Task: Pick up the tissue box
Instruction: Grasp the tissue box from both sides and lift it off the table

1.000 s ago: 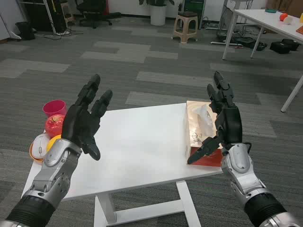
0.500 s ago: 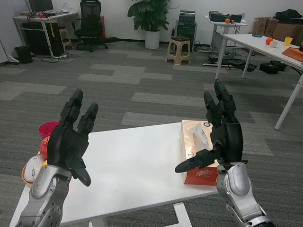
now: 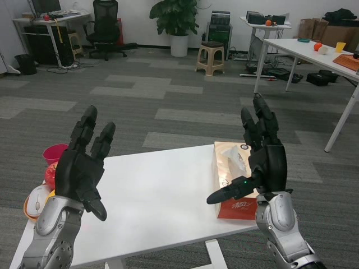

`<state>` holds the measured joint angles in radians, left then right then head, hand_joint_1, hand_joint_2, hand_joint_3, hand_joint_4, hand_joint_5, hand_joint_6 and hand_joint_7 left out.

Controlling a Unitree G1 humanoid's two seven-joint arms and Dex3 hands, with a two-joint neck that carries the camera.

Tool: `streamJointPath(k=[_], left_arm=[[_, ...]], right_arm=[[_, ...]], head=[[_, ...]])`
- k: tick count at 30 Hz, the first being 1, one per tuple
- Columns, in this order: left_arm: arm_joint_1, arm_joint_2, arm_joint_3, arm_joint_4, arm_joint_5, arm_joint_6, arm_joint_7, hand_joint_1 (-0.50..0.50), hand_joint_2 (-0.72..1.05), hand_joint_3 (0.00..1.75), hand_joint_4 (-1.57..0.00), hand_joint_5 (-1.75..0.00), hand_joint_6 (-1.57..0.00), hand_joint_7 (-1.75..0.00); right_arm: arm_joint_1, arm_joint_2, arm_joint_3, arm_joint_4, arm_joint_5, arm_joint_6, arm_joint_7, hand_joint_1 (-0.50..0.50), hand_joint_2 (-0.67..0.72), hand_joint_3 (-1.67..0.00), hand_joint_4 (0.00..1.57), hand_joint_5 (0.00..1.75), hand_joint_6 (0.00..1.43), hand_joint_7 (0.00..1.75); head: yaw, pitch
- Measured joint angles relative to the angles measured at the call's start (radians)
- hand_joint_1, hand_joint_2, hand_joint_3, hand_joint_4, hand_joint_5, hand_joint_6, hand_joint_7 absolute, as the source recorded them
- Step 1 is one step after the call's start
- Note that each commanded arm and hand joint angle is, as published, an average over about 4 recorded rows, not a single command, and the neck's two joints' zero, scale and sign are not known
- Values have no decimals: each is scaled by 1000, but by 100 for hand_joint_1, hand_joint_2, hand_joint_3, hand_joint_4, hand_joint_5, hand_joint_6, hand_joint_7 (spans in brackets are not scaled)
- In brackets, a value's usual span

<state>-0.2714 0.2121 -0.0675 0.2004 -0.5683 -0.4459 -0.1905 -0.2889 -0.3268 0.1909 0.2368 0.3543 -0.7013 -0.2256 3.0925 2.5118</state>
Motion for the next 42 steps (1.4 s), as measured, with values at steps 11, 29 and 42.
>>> streamJointPath(k=[11,29,42], left_arm=[[0,1,19,1,-1,0,0,50,-55,0,0,-21,0,0],[2,3,30,26,-4,-2,0,50,-55,0,0,-21,0,0],[4,5,20,35,-5,-3,0,50,-55,0,0,-21,0,0]], right_arm=[[40,-13,-57,0,5,0,-1,-42,22,-8,0,0,0,14],[137,-75,-204,37,5,2,1,-42,22,-8,0,0,0,14],[99,-81,-182,285,5,2,82,-42,22,-8,0,0,0,14]], head=[[50,-163],[22,-201],[5,-194]])
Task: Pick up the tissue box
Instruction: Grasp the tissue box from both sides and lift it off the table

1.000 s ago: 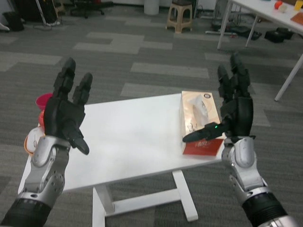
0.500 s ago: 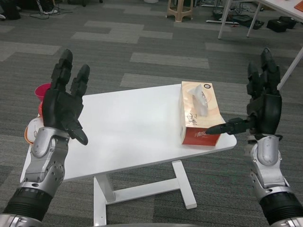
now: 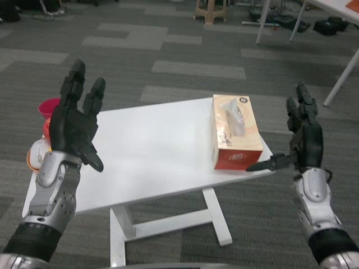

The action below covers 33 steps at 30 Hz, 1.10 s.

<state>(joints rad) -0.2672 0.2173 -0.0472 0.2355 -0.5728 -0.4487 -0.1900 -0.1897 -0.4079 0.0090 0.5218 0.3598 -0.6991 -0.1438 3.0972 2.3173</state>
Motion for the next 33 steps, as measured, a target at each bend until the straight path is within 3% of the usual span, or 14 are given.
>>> streamJointPath(k=[5,13,22,33], left_arm=[[1,5,-4,3,-1,-2,0,50,-55,0,0,-21,0,0],[-4,8,-9,6,-2,-3,0,50,-55,0,0,-21,0,0],[-5,9,-18,16,-2,-3,0,50,-55,0,0,-21,0,0],[-7,9,-30,33,-2,-3,0,50,-55,0,0,-21,0,0]], right_arm=[[-109,9,34,235,-1,-1,37,-42,34,-8,0,0,0,14],[-281,9,109,501,-2,0,43,-42,34,-8,0,0,0,10],[-328,6,216,622,-1,1,34,-42,41,-8,0,0,0,9],[-365,10,444,674,-1,11,8,-42,44,-8,0,0,0,12]], head=[[-7,13],[-19,24],[-40,36],[-53,47]])
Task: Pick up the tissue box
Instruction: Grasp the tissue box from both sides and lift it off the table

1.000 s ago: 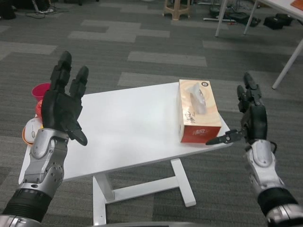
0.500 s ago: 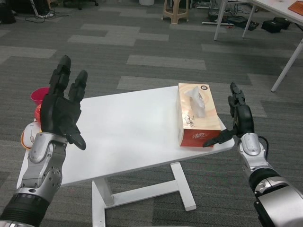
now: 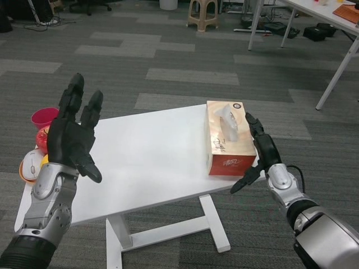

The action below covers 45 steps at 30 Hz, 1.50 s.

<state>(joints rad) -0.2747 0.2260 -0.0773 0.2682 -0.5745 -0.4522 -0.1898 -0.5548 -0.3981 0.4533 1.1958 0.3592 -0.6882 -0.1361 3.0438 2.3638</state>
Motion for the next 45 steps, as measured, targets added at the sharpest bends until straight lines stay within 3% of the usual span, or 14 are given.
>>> streamJointPath(k=[21,29,45], left_arm=[[-5,-2,-13,7,0,0,0,50,-55,0,0,-21,0,0],[-6,-4,-15,8,0,-2,0,50,-55,0,0,-21,0,0],[-8,-7,-15,10,0,-8,0,50,-55,0,0,-21,0,0]], right_arm=[[-50,9,224,-2,3,1,-19,-42,34,-8,0,0,0,7],[-56,5,307,-51,4,1,-17,-42,34,-8,0,0,0,7],[-48,-11,406,-192,4,2,55,-42,31,-8,0,0,0,9]], head=[[-5,6],[-2,5],[10,5]])
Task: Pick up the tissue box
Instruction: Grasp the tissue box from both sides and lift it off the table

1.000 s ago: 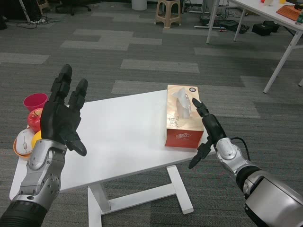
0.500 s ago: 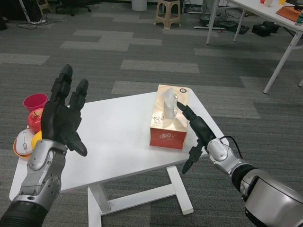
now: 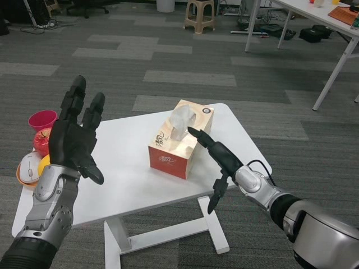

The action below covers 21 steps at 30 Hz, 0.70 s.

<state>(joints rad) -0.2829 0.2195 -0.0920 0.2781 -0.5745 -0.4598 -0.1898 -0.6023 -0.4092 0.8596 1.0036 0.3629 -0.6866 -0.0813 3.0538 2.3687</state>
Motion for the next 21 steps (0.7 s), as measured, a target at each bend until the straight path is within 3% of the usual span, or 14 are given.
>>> streamJointPath(k=[9,17,21], left_arm=[[-1,-4,-3,1,0,-1,0,50,-55,0,0,-21,0,0],[-1,-4,-7,2,0,-2,0,50,-57,0,0,-21,0,0],[-1,-4,-10,2,0,-2,0,50,-55,0,0,-21,0,0]], right_arm=[[65,-20,-50,-88,-3,0,42,-42,28,-8,0,0,0,14],[130,-6,-296,-89,-6,3,53,-42,30,-8,0,0,0,14],[136,7,-363,-64,-7,3,50,-43,28,-8,0,0,0,10]], head=[[8,2],[24,11],[26,21]])
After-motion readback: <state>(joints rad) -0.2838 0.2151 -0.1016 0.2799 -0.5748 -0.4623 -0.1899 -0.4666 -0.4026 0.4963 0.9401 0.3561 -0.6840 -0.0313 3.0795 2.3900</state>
